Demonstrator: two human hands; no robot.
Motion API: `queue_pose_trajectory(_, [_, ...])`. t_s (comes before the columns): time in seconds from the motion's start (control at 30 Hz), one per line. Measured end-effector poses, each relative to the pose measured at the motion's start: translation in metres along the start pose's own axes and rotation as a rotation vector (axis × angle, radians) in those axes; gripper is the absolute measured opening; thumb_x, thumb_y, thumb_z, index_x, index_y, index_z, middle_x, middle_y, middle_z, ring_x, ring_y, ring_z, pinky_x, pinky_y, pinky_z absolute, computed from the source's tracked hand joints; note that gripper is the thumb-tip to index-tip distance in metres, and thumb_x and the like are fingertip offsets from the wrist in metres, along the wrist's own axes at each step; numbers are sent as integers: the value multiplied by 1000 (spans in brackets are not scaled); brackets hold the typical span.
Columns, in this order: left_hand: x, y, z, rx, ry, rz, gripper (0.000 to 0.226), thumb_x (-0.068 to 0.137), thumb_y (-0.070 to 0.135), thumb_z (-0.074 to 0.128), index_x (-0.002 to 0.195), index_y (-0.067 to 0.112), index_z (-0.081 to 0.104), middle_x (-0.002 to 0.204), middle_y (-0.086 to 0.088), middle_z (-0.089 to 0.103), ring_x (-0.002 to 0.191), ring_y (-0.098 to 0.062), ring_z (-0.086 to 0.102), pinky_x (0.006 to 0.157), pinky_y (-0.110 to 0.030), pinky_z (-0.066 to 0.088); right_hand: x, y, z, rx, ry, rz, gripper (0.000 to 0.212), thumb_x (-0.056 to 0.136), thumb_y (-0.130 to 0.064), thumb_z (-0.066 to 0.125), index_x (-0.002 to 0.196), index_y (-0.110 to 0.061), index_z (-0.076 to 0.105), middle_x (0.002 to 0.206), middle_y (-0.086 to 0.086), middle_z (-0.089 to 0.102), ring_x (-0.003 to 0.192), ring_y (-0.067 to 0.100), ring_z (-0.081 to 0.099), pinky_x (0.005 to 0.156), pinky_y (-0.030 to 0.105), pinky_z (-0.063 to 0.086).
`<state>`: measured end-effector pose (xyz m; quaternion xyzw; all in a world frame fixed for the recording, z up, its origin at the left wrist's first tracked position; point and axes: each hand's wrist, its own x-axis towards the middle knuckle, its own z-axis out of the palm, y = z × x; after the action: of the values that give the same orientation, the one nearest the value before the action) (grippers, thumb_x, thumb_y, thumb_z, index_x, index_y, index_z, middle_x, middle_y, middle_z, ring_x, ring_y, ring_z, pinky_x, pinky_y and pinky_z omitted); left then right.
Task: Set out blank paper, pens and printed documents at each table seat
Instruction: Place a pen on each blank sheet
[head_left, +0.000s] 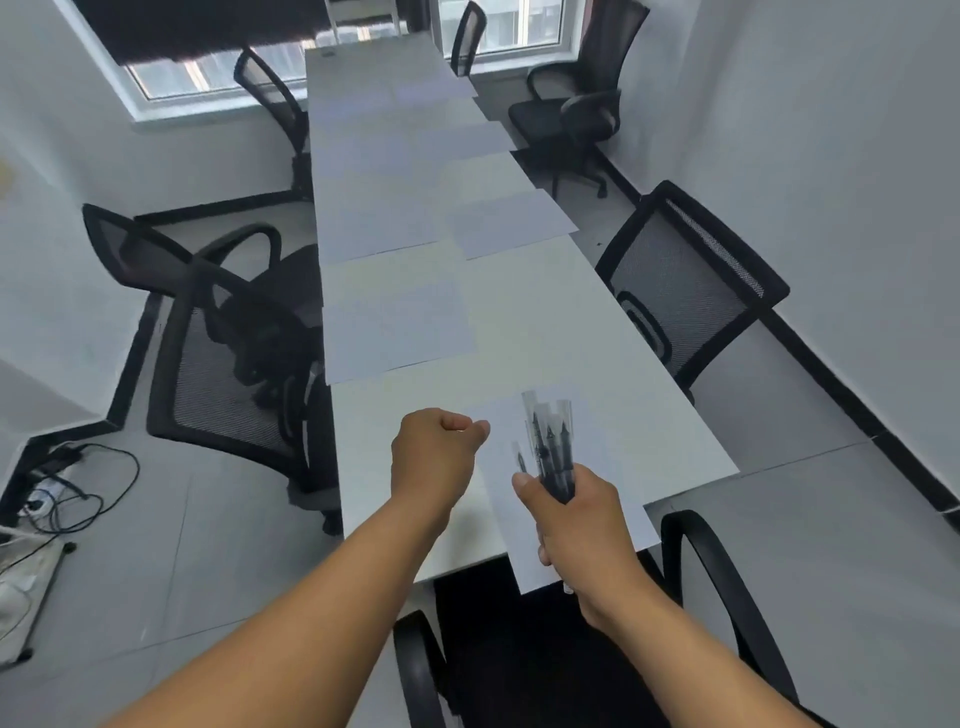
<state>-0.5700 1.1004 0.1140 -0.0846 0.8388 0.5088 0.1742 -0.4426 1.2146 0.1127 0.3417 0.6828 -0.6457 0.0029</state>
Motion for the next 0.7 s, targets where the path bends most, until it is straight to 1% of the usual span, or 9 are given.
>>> queue_pose_trajectory(0.2, [-31,30,-49,-110,9,57,33,98,30,77,96,-3,74,96,-11,78,91,-31,76,62,-35,51,-33,-43,6,-3,2,-122,35,98,-44,73,93,-13,61,73,3,57,61,19,50,55,25,48])
queue_pose_trajectory(0.33, [-61,42,-72,-153,9,85,37,102,28,73,91,-8,69,88,-7,77,77,-23,72,67,-34,52,-58,-68,6,17,-7,-185,35,98,-43,75,94,-10,63,70,3,57,60,20,50,57,31,50])
queue_pose_trajectory(0.37, [-70,45,-78,-165,12,97,39,102,27,72,86,-8,67,84,-5,75,73,-23,68,70,-35,52,-67,-76,6,17,-13,-205,35,98,-43,75,95,-10,63,70,2,57,60,20,50,57,31,50])
queue_pose_trajectory(0.43, [-90,52,-92,-172,11,128,33,102,23,68,74,8,62,79,-5,62,68,-21,56,69,-34,48,-86,-91,5,9,-33,-251,35,99,-43,74,96,-9,63,69,1,57,61,20,51,58,31,51])
queue_pose_trajectory(0.47, [-99,56,-96,-174,18,139,29,102,21,66,74,14,62,80,-5,59,69,-19,52,68,-34,45,-91,-95,5,15,-40,-272,35,99,-42,74,97,-10,64,69,0,57,61,19,52,59,31,52])
queue_pose_trajectory(0.5, [-113,60,-104,-185,37,153,29,102,21,66,74,14,63,79,-6,59,70,-19,51,68,-34,44,-102,-103,4,18,-52,-300,34,99,-42,75,96,-10,64,70,0,58,61,19,52,59,31,52])
queue_pose_trajectory(0.57, [-134,65,-116,-208,88,150,36,102,25,67,76,1,66,78,-9,68,68,-23,56,66,-36,48,-119,-112,3,31,-81,-334,31,99,-42,75,95,-12,64,69,0,59,62,19,52,60,32,53])
queue_pose_trajectory(0.63, [-160,70,-128,-223,142,151,34,103,27,69,80,3,73,86,-9,78,72,-22,66,65,-35,54,-138,-118,1,36,-106,-366,29,100,-42,74,96,-14,65,71,2,60,62,20,53,59,32,53])
queue_pose_trajectory(0.7, [-181,72,-136,-221,181,164,32,104,27,70,85,2,76,89,-9,79,74,-20,70,67,-33,56,-152,-121,2,39,-122,-389,27,101,-42,73,98,-16,65,75,4,62,65,21,56,59,30,54])
